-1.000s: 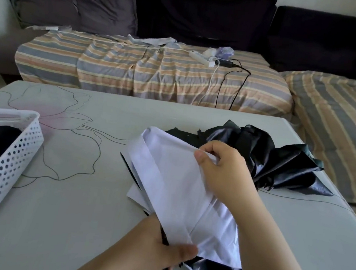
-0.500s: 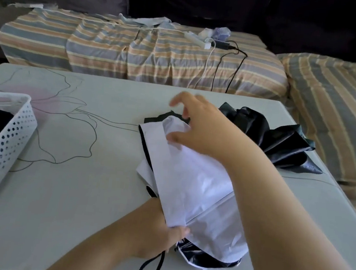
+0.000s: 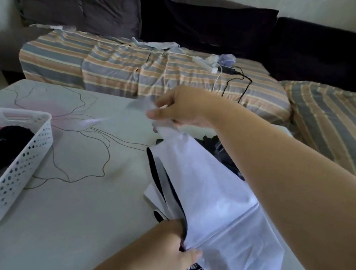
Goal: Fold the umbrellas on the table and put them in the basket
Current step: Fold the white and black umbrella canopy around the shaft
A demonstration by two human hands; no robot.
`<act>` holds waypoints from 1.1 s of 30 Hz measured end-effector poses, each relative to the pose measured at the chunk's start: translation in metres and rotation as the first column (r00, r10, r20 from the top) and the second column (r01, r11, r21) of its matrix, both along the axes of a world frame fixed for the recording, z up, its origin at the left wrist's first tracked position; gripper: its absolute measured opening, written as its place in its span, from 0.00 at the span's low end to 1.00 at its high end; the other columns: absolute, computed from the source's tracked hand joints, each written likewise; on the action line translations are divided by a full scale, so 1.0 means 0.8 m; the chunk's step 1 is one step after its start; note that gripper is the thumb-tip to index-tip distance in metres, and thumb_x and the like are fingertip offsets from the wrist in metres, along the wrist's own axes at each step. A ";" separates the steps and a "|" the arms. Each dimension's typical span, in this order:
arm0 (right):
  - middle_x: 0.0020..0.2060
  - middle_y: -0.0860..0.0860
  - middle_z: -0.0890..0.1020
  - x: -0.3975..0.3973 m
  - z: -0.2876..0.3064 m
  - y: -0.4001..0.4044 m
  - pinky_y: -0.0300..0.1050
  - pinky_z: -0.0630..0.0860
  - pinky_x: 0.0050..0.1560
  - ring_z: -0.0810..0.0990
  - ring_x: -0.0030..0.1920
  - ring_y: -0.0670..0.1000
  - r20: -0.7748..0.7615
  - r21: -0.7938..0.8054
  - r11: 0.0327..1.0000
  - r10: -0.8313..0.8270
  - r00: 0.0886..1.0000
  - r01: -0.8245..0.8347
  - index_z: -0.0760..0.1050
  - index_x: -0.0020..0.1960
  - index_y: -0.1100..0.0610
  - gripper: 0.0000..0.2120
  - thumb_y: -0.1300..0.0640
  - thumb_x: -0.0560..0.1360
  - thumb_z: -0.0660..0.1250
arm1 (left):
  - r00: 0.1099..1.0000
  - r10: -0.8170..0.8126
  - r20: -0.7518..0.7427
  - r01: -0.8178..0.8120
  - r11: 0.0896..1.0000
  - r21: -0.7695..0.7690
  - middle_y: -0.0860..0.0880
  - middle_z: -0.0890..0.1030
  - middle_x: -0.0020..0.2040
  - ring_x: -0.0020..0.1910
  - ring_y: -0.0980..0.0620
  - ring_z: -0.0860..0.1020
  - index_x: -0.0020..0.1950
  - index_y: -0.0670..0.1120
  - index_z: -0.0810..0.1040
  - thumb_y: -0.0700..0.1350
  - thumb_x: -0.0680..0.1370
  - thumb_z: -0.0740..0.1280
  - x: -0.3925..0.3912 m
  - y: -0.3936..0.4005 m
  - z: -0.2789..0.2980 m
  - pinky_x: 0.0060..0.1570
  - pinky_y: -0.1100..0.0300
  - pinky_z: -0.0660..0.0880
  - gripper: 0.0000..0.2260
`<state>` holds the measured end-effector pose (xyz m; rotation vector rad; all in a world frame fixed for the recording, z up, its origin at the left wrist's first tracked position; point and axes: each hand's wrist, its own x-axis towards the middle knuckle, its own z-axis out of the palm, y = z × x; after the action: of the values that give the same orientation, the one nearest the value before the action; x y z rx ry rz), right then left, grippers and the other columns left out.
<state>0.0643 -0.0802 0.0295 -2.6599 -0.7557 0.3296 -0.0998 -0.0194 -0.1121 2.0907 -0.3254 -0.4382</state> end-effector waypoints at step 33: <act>0.24 0.43 0.76 0.003 -0.051 -0.016 0.38 0.69 0.28 0.70 0.21 0.44 -0.259 0.475 0.845 -0.134 0.957 0.247 0.75 0.44 0.53 0.08 0.54 0.71 0.75 | 0.982 0.002 -0.189 -0.037 0.982 -0.183 0.51 0.79 0.30 0.28 0.58 0.75 0.61 0.56 0.68 0.51 0.77 0.64 0.004 0.008 -0.004 0.37 0.62 0.72 0.13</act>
<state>0.0666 -0.0929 -0.0113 -2.1344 -0.4245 0.3102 -0.0963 -0.0128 -0.1156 1.8537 -0.2253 -0.5673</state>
